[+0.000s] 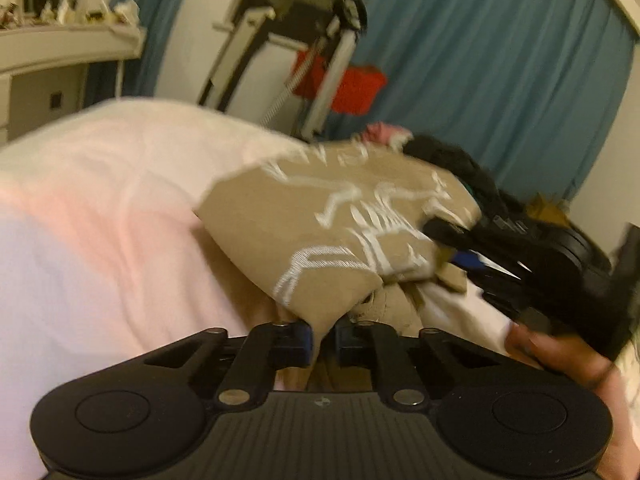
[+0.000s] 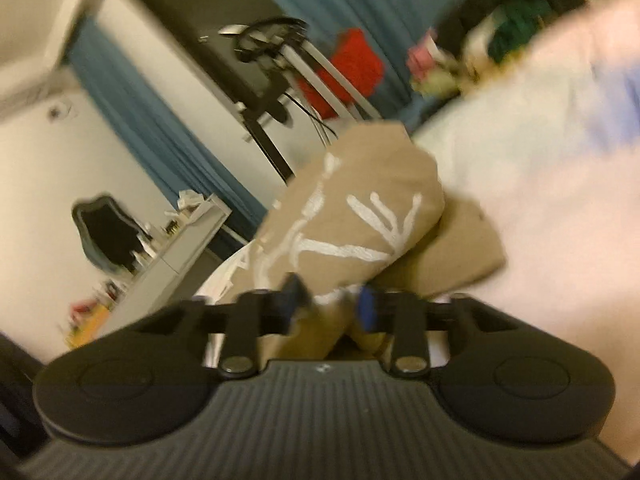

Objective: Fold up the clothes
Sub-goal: 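Grasp the beige T-shirt with the left gripper while the right gripper grasps it too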

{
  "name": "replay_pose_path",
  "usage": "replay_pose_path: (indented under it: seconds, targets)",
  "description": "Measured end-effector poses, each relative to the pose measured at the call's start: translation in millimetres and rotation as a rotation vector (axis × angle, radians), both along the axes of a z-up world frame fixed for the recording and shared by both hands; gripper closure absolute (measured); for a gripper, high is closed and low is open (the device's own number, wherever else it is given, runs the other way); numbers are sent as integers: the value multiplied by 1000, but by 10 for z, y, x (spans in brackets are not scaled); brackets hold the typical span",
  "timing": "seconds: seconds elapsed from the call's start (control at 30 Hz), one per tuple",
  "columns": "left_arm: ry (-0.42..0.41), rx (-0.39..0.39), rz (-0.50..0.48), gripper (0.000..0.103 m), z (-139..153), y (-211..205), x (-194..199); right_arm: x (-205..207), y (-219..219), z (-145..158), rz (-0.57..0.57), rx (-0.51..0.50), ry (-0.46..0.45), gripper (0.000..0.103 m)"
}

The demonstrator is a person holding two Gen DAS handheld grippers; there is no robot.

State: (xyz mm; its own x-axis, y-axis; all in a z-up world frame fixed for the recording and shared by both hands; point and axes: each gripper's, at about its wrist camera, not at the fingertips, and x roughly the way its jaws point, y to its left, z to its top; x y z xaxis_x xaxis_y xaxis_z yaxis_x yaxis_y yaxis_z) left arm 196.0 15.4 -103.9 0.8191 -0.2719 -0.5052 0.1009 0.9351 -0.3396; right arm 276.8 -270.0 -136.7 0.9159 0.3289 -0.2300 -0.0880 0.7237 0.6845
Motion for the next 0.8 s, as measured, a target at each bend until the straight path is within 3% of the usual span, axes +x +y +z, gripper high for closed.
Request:
replay_pose_path:
  seconds: [0.17, 0.43, 0.6, 0.7, 0.8]
  targets:
    - [-173, 4, 64, 96, 403, 198, -315, -352, -5, 434, -6, -48, -119, 92]
    - [-462, -56, 71, 96, 1195, 464, -1411, -1400, 158, 1373, 30, -191, -354, 93]
    - [-418, -48, 27, 96, 1220, 448, -1599, -2092, 293, 1786, 42, -271, -433, 92]
    - [-388, -42, 1, 96, 1231, 435, -1706, -2214, 241, 1767, 70, -280, -368, 91]
    - [-359, -36, -26, 96, 1242, 423, -1812, -2119, 143, 1615, 98, -258, -228, 90]
